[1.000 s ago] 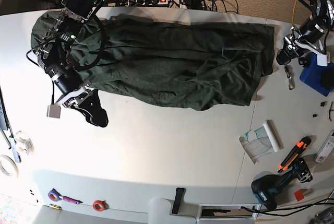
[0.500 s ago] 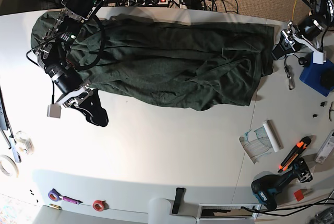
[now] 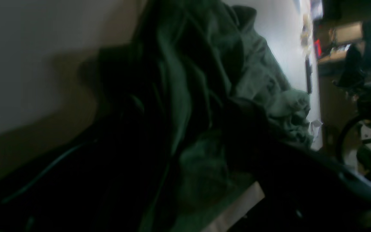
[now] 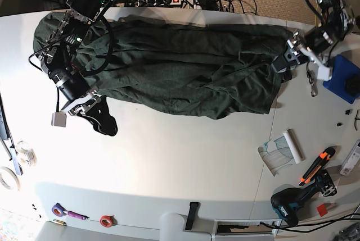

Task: Layout the t-shirt on the table in an organized manner, then fold the t-shirt properly
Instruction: 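Grasp the hem end of the shirt with the left gripper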

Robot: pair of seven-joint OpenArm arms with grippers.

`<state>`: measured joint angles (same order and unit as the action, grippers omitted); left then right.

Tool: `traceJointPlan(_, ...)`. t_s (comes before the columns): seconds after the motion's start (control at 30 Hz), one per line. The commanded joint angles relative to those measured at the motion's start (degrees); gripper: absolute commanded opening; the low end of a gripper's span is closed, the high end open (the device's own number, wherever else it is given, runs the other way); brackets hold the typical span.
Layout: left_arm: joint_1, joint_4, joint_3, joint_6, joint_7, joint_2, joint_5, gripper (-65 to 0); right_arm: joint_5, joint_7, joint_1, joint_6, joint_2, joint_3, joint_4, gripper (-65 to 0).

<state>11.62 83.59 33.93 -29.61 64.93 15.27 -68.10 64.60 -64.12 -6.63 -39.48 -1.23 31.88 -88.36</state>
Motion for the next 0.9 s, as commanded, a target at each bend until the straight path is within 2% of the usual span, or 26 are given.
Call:
traceJointPlan(0.0,-0.6,0.5,-0.6,0.2,0.7,0.6,0.6,-26.4,1.8,1.1,-1.0,-0.5,-0.5,0.1,-1.0,-39.2)
traceJointPlan(0.27,-2.3,0.5,-8.3,0.1,0.6,0.6,0.6,-26.4,1.8,1.1,-1.0,-0.5,-0.5,0.1,-1.0,-39.2)
traceJointPlan(0.43,-3.1,0.5,-9.4,-0.3,0.6,0.7,0.8,-27.9,1.8,0.8,-1.0,-0.5,-0.5,0.1,-1.0,-39.2)
traceJointPlan(0.5,-3.2,0.5,-9.4,-0.4,0.4,0.6,0.8,-35.9,1.8,0.6,-1.0,-0.5,-0.5,0.1,-1.0,-39.2)
traceJointPlan(0.63,-3.2,0.5,-9.4,-2.8,-1.2,0.6,0.1,-62.8,1.1,0.5,-1.0,-0.5,-0.5,0.1,-1.0,-39.2)
traceJointPlan(0.67,-3.2,0.5,-9.4,-3.3,-1.4,0.6,-0.9,-65.0,0.2,0.7,-1.0,-0.5,-0.5,0.1,-1.0,-39.2)
traceJointPlan(0.73,-3.2,0.5,-9.4,-4.7,-1.4,0.6,-3.8,-65.0,-1.4,1.3,-1.0,-0.5,-0.5,0.1,-1.0,-39.2)
traceJointPlan(0.83,-3.6,0.9,-9.4,-10.0,0.9,0.6,-9.6,-65.0,-4.4,4.2,-1.0,-0.5,-0.5,0.1,-1.0,-39.2)
traceJointPlan(0.87,-4.0,1.1,-9.4,-10.4,2.4,0.6,-11.0,-65.0,-5.5,5.3,-1.1,-0.5,-0.6,0.1,-1.0,-39.2)
